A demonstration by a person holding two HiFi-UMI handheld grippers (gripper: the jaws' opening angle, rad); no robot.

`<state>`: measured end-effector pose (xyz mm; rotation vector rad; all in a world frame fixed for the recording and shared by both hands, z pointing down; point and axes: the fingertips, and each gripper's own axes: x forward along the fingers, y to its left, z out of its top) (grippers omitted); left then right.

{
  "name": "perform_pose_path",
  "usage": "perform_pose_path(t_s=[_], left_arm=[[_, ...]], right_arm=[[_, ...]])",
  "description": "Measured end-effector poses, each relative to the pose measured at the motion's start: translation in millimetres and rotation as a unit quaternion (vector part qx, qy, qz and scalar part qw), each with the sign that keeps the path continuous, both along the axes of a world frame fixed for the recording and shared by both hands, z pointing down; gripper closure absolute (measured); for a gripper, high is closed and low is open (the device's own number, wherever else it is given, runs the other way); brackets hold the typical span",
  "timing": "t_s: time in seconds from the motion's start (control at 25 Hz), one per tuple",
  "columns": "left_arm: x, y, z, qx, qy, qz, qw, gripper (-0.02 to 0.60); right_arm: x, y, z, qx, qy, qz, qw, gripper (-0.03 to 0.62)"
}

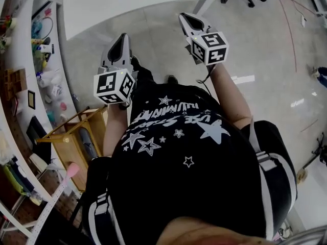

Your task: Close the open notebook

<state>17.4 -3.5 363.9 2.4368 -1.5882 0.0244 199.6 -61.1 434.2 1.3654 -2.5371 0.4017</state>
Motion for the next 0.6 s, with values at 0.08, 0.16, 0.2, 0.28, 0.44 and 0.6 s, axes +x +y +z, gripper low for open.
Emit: perform_pose_path(t_s=[0.08,0.16,0.2,0.28,0.44,0.6], left_arm=[[6.6,15.7,-1.1,0.004,-0.001,-0.006,1.0000,0.571],[12.7,28.9,-3.4,0.010,-0.002,-0.011,0.9999,0.571],[15.4,34.7,-5.2,0.012,-0.001,-0.013,0.9998,0.571],[20.3,45.6,-9.8,0.017,0.001,-0.014,0.9998,0.571],[24.0,59.7,-14.3,0.021,0.002,-0.005,0.9998,0.571],[22.4,62.9,-11.2,0.020,-0.001,0.001,0.9998,0.571]], right_arm=[[1.4,14.0,-1.2,0.004,-0.003,-0.013,1.000,0.579],[4.0,25.5,-2.2,0.008,-0.004,-0.023,1.000,0.579],[5.4,30.5,-2.8,0.009,-0.004,-0.026,1.000,0.579],[6.9,39.3,-4.1,0.011,-0.006,-0.030,0.999,0.579],[4.2,50.1,-5.7,0.014,-0.011,-0.033,0.999,0.579],[0.8,55.8,-7.9,0.017,-0.013,-0.029,0.999,0.579]])
